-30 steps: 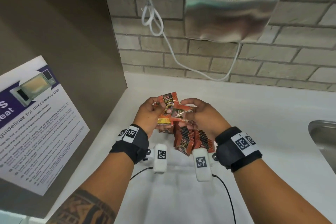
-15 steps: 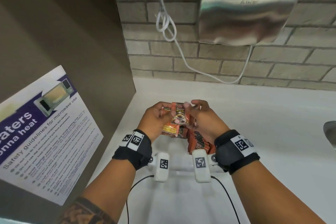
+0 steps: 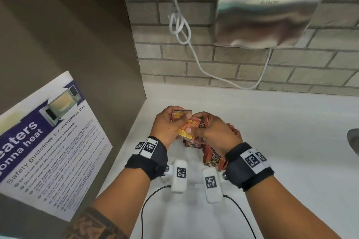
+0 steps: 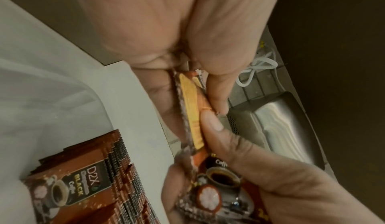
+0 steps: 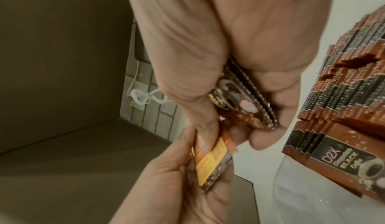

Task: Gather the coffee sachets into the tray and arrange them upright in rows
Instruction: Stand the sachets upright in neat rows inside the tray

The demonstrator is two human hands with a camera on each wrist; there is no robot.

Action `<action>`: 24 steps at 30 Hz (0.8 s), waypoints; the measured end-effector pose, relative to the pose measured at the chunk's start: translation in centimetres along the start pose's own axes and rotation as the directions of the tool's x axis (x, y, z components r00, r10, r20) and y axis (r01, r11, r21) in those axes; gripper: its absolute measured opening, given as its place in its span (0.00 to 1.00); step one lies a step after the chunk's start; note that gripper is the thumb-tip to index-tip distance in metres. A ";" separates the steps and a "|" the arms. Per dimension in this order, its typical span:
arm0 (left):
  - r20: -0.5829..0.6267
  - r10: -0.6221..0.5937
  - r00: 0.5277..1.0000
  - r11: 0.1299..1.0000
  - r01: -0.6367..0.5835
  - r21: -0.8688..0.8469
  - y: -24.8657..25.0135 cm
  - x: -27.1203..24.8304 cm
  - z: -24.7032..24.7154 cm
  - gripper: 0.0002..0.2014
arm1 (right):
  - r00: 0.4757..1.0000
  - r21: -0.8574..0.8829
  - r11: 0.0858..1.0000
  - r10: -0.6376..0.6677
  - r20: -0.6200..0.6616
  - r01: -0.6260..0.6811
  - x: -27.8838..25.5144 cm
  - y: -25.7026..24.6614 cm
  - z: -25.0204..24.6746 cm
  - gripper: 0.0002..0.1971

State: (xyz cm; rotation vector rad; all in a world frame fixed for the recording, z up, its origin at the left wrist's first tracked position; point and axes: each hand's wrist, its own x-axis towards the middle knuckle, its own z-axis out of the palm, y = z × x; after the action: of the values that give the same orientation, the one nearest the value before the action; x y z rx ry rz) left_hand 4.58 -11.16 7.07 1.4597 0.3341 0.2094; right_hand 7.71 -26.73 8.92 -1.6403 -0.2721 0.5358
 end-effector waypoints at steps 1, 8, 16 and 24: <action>-0.012 -0.008 1.000 1.000 0.008 0.003 0.0 0.1 0.2 0.08 | 1.000 -0.008 1.000 -0.003 -0.025 0.003 -0.1 -0.1 0.0 0.19; -0.061 0.044 0.997 0.995 -0.038 0.090 -0.6 0.2 0.2 0.08 | 0.949 -0.264 0.954 -0.209 -0.237 0.144 0.3 -0.5 -1.7 0.12; 0.107 -0.012 0.994 1.000 0.013 -0.008 0.4 -0.1 0.9 0.06 | 0.959 -0.275 0.931 -0.271 -0.085 0.238 0.6 0.3 -0.8 0.17; 0.155 0.069 0.985 0.995 -0.079 0.056 0.2 0.4 -0.1 0.10 | 0.966 -0.265 0.960 -0.147 -0.213 0.088 0.9 -0.6 -2.0 0.30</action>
State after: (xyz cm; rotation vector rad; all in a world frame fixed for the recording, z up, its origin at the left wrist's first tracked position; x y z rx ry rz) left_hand 4.91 -10.94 7.27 1.5408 0.1627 0.1468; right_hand 9.55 -27.99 9.50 -1.9027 -0.2726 0.2212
